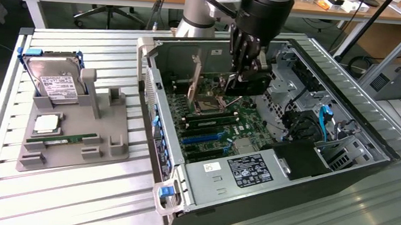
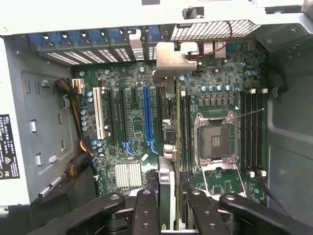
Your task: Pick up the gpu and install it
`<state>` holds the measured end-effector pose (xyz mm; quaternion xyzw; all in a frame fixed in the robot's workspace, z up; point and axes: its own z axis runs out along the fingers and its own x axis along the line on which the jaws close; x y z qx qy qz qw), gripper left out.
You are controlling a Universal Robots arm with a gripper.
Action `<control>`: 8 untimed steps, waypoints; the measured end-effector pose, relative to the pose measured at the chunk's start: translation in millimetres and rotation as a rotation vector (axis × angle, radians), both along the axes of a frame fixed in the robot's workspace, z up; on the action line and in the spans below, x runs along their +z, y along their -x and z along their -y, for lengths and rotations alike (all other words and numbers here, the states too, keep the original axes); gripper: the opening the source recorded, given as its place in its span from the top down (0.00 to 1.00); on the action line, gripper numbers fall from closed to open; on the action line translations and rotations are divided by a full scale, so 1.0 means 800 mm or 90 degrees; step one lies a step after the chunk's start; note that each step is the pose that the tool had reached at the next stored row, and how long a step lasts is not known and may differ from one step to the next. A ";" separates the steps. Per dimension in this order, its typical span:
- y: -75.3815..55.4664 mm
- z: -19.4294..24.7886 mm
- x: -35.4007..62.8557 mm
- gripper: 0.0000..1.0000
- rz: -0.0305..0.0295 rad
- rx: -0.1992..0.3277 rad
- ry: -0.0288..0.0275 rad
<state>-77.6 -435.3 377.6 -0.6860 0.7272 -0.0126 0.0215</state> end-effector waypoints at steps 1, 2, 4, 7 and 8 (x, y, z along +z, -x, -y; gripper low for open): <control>0.000 0.0006 0.000 0.73 0.0000 0.000 0.0000; 0.000 0.0014 0.000 0.73 0.0000 0.000 0.0000; 0.000 0.0031 -0.001 0.73 0.0000 0.000 0.0000; 0.000 0.0047 -0.001 0.73 0.0000 0.000 0.0000; 0.000 0.0052 -0.002 0.73 0.0000 0.000 0.0000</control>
